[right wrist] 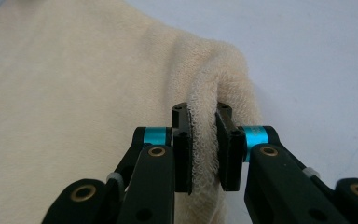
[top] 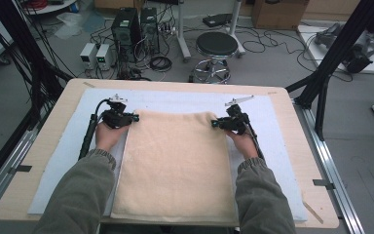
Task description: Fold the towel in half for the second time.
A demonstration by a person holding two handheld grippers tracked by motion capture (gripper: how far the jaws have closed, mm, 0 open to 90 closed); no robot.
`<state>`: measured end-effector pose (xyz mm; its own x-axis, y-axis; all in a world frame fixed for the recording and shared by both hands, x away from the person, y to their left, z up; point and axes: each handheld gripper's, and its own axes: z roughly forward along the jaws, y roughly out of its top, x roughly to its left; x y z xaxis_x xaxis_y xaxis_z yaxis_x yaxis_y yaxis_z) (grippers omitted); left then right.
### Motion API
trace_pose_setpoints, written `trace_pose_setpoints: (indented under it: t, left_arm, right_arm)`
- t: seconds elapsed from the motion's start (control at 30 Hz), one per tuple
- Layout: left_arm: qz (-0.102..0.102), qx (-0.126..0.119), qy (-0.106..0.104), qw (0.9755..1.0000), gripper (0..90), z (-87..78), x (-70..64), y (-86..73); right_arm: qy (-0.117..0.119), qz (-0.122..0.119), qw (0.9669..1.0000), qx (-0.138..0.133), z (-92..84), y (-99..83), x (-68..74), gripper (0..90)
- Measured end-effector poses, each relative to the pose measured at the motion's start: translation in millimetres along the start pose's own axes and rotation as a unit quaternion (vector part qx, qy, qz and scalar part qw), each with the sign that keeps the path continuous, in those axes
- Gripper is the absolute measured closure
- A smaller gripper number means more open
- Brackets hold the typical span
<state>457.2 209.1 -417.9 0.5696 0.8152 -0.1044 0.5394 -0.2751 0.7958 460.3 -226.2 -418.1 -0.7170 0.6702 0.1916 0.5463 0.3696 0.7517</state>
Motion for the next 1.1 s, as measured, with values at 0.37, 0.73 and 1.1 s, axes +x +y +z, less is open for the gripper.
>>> trace_pose_setpoints:
  t: [0.37,0.73,1.1]
  left_arm:
    - [0.019,-0.058,-0.022,0.9979,82.7,-44.5,-9.9,5.1]
    - [0.052,-0.094,-0.049,0.9930,82.6,-82.7,-29.0,-4.8]
    - [0.108,-0.092,-0.074,0.9871,82.7,-122.1,-58.3,-35.6]
  right_arm:
    - [0.034,-0.034,0.9977,-0.047,-38.8,7.4,18.6,79.6]
    - [0.063,-0.067,0.9934,-0.069,-73.8,-1.3,39.3,79.5]
    - [0.081,-0.107,0.9891,-0.060,-100.2,-24.0,76.4,78.8]
